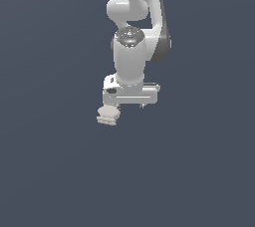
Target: Pick up the object and move it to a goal position.
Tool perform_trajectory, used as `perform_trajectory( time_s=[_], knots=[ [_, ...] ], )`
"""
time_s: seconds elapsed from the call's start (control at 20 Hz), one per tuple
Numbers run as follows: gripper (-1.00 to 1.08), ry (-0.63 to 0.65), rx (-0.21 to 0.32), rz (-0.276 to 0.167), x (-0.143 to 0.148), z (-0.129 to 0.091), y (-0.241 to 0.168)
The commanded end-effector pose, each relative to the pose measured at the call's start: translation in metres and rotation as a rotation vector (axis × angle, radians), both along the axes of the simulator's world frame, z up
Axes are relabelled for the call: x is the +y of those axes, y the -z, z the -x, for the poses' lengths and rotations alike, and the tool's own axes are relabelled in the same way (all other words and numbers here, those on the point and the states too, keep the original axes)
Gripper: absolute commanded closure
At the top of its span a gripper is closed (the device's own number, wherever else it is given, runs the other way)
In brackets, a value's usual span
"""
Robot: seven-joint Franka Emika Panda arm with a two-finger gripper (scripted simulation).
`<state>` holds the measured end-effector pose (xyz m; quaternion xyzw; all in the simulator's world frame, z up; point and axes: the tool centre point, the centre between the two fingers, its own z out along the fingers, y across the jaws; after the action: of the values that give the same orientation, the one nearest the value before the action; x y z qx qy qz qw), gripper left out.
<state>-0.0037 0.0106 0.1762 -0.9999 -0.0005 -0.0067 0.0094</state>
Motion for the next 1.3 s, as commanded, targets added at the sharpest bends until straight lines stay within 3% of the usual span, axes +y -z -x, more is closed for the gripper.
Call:
perform_trajectory(
  time_s=[0.0,0.65,1.25],
  knots=[
    [-0.6,0.0,0.0,0.0,0.0,0.0,0.0],
    [-0.6,-0.016,-0.005,-0.002,0.002,-0.002,-0.001],
    [-0.6,-0.127,0.066,-0.051,-0.01,-0.005,0.02]
  ],
)
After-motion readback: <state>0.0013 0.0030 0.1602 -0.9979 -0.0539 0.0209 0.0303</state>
